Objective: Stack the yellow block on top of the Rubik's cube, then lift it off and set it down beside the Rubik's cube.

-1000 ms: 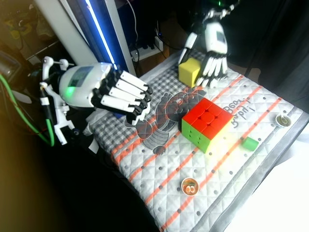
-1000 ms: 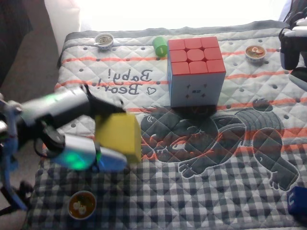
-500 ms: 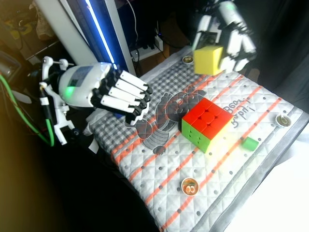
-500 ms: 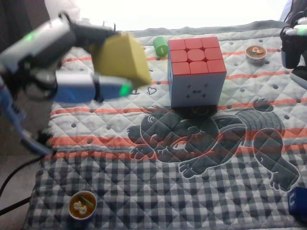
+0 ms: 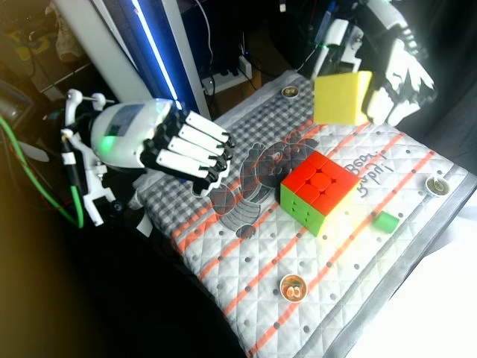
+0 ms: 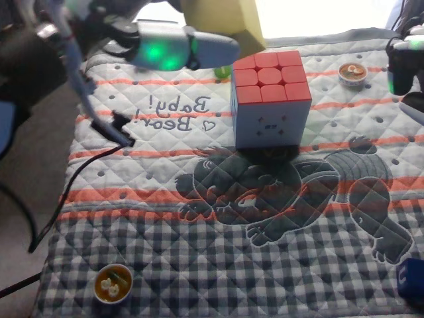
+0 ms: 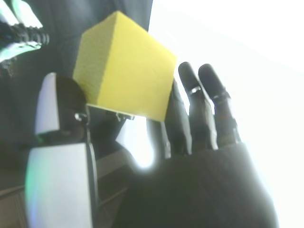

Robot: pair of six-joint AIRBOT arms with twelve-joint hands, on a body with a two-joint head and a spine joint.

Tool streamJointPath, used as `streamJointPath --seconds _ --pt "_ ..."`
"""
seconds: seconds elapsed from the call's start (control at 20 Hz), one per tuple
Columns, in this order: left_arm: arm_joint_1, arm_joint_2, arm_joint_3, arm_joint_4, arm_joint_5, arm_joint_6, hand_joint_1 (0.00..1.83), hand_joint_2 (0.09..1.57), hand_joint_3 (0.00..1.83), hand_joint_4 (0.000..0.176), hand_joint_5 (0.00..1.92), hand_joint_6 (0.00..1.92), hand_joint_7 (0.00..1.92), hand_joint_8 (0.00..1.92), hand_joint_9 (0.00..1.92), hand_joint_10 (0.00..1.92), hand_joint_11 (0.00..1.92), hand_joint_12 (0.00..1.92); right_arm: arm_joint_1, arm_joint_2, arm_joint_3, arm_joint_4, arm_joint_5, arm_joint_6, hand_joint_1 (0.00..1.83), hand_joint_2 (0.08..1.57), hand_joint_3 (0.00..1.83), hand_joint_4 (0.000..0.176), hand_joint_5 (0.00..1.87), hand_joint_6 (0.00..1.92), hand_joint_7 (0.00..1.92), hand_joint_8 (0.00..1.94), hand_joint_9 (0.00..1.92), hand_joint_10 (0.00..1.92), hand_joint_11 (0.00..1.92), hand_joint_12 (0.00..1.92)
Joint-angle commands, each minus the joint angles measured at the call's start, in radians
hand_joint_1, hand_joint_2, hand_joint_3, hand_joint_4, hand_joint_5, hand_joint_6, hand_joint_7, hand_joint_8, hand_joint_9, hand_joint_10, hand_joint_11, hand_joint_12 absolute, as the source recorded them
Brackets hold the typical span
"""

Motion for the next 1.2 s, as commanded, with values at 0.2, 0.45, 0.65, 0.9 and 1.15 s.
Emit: streamJointPath --seconds 0.2,0.45,0.65,0.9,1.15 --pt "-0.055 -0.113 0.105 0.011 -0.011 -0.011 1.13 1.15 0.00 0.000 0.91 1.11 0.74 0.05 0.26 0.57 0.00 1.46 0.012 -0.005 0.010 -0.012 0.123 0.000 1.07 1.26 0.00 0.000 0.70 1.40 0.67 1.18 0.57 1.37 0.44 1.76" --pt "-0.064 -0.187 0.184 -0.008 -0.085 -0.011 1.10 1.17 0.00 0.000 0.87 1.17 0.66 0.01 0.26 0.39 0.00 1.16 0.013 -0.009 0.014 -0.017 0.122 0.001 1.06 1.27 0.00 0.000 0.69 1.41 0.67 1.17 0.58 1.36 0.43 1.73" --pt "-0.059 -0.206 0.209 -0.018 -0.117 -0.011 0.89 1.04 0.00 0.000 0.51 0.36 0.45 0.00 0.02 0.67 0.00 1.39 0.014 -0.009 0.014 -0.017 0.122 0.001 1.06 1.27 0.00 0.000 0.68 1.43 0.64 1.18 0.54 1.37 0.39 1.73" --pt "-0.057 -0.212 0.215 -0.023 -0.123 -0.012 0.84 0.92 0.00 0.098 0.44 0.02 0.36 0.01 0.00 0.83 0.00 1.58 0.014 -0.009 0.014 -0.017 0.122 0.001 1.05 1.28 0.00 0.000 0.67 1.44 0.63 1.20 0.54 1.39 0.41 1.75" --pt "-0.052 -0.212 0.215 -0.029 -0.117 -0.012 0.84 0.92 0.00 0.083 0.45 0.01 0.38 0.01 0.00 0.73 0.00 1.55 0.014 -0.009 0.014 -0.017 0.122 0.001 1.06 1.27 0.00 0.000 0.69 1.42 0.66 1.15 0.56 1.36 0.40 1.74"
